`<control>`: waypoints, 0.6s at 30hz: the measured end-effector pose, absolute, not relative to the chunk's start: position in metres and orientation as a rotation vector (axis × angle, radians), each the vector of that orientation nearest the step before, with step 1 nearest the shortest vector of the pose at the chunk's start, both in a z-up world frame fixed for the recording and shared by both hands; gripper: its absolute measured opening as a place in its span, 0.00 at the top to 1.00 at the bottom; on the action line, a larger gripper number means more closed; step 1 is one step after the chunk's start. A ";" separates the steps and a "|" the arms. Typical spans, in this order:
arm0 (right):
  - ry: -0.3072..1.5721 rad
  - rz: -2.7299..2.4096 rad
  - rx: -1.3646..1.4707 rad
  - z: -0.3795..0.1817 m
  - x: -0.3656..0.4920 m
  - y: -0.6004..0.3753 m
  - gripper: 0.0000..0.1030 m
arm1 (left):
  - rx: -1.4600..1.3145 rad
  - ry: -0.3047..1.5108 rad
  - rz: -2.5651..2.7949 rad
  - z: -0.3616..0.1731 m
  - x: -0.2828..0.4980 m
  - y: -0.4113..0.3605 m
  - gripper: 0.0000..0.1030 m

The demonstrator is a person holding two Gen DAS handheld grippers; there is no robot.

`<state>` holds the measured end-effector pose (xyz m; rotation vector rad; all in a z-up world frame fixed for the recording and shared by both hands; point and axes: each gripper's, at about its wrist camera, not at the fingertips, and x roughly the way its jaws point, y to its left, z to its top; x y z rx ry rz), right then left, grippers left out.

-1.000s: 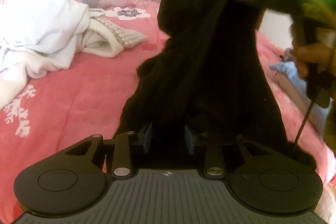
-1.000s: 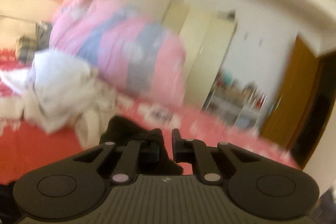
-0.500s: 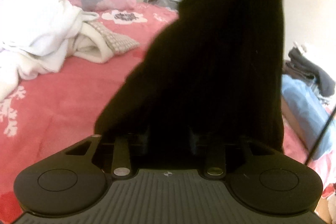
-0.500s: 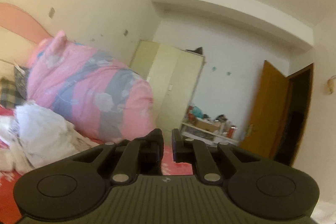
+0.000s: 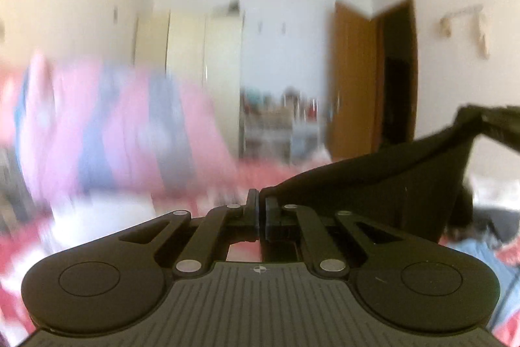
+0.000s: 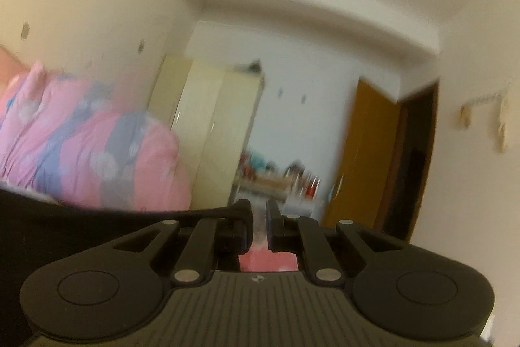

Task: Fold clothes
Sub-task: 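Raise the black shirt high with both grippers and shake it out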

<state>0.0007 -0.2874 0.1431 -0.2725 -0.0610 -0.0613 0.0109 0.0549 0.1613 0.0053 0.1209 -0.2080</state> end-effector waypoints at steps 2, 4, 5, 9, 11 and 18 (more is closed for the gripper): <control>-0.128 -0.073 -0.284 0.162 -0.023 -0.287 0.89 | 0.040 0.025 -0.197 0.191 -0.007 0.056 0.97; -0.181 -0.074 -0.281 0.180 -0.046 -0.288 0.89 | 0.054 -0.042 -0.196 0.215 -0.025 0.057 0.97; -0.204 -0.073 -0.278 0.189 -0.056 -0.289 0.89 | 0.062 -0.076 -0.195 0.226 -0.036 0.058 0.97; -0.284 -0.076 -0.291 0.217 -0.094 -0.293 0.89 | 0.099 -0.186 -0.182 0.257 -0.069 0.061 0.97; -0.316 -0.073 -0.296 0.227 -0.111 -0.292 0.89 | 0.112 -0.226 -0.176 0.267 -0.083 0.060 0.97; -0.401 -0.067 -0.325 0.253 -0.155 -0.285 0.89 | 0.101 -0.318 -0.172 0.293 -0.116 0.059 0.97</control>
